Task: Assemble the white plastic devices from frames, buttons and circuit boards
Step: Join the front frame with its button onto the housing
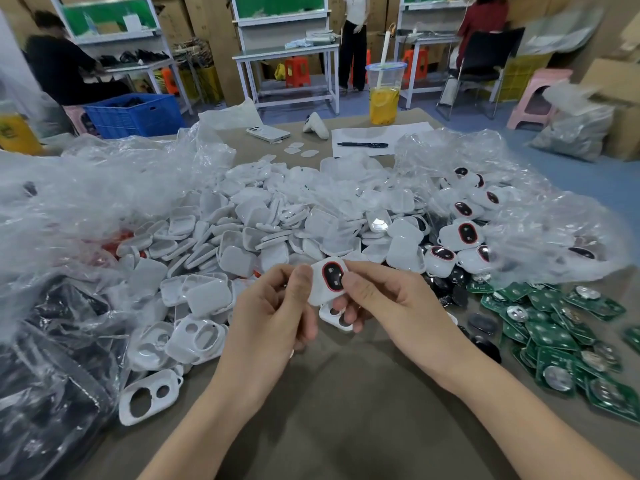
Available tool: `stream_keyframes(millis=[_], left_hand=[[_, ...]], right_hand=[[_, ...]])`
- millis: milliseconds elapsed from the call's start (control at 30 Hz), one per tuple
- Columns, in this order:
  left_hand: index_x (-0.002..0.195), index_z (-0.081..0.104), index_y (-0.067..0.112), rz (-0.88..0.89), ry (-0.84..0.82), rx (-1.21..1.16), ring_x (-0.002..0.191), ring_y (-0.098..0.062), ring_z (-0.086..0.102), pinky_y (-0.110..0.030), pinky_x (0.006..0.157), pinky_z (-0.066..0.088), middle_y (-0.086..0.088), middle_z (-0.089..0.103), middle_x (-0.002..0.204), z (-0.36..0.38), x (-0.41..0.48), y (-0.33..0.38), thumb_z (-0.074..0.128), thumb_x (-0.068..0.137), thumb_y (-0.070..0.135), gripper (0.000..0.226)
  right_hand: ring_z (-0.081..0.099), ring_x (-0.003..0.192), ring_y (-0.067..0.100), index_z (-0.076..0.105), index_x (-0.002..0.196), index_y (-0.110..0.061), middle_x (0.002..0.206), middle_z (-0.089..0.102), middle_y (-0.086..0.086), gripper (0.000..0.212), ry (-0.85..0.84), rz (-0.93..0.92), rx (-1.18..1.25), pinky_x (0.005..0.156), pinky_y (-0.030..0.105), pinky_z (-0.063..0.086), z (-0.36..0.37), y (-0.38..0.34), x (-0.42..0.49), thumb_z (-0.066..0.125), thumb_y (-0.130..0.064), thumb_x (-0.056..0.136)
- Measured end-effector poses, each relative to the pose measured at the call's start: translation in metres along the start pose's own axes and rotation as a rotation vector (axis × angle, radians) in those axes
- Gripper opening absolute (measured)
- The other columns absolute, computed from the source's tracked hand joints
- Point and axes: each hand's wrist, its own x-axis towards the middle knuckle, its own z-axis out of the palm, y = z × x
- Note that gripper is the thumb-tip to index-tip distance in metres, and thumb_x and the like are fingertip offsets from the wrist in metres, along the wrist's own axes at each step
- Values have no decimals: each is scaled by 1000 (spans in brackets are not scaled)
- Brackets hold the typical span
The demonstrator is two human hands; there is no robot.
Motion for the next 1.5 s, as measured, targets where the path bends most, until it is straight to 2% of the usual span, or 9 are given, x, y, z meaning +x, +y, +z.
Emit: stream_keyframes(millis=[133,267,433,567,767,967,1100,1233,1500], left_hand=[[90,55,10,-50,-104,-46,44,-13,49,-20,47,42,-8,61,54,0,-1,-2,44,106,36,33],[82,58,23,13,-139,99,50,-12,50,-24,50,44,-3,63,59,4,-5,-1,46,95,46,29],[88,60,28,42,-59,152,59,-14,48,-37,60,42,8,54,64,3,-3,-4,52,88,59,33],[80,56,31,45,-79,167,59,-10,48,-29,59,43,9,53,66,3,-3,-3,53,85,58,28],[79,53,21,-9,-86,106,63,-14,44,-55,64,47,-11,52,73,4,-3,0,59,83,52,32],[84,61,24,-9,-76,69,60,-12,47,-36,63,42,-12,60,80,6,-2,-3,58,82,57,34],[98,66,34,17,-144,64,64,-6,54,-26,65,44,15,65,78,5,-3,-3,59,87,51,22],[102,62,43,19,-156,98,77,-6,62,-27,67,45,11,73,101,5,-3,-5,57,86,46,18],[101,64,42,27,-126,94,71,-1,58,-26,67,45,10,73,98,4,-3,-4,59,88,38,14]], right_hand=[[58,63,11,77,104,-21,70,62,1,29,15,11,-45,68,20,53,-2,-2,0,63,-42,90],[65,66,15,77,105,-25,87,72,12,23,26,41,-57,74,26,58,-5,0,1,59,-37,97],[69,64,12,76,102,-28,86,67,-2,23,0,-3,-159,70,17,52,-1,0,-1,57,-40,97],[65,73,10,76,97,-39,85,61,-8,22,-2,-54,-198,68,14,52,1,3,-2,56,-29,96],[60,85,25,77,104,-30,89,57,9,23,-14,-54,-213,70,24,59,1,5,-3,59,-18,100],[64,73,23,78,100,-34,88,62,5,24,13,-58,-179,67,13,52,1,-1,-2,58,-20,100],[73,73,20,78,103,-27,93,75,0,20,74,16,-84,70,21,57,-2,-2,-1,59,-24,100],[76,74,23,78,105,-26,88,76,-6,20,73,61,-49,70,19,56,-3,-1,0,59,-27,100],[75,71,20,79,100,-33,87,72,-10,21,62,27,-70,67,14,51,-3,2,1,58,-26,100]])
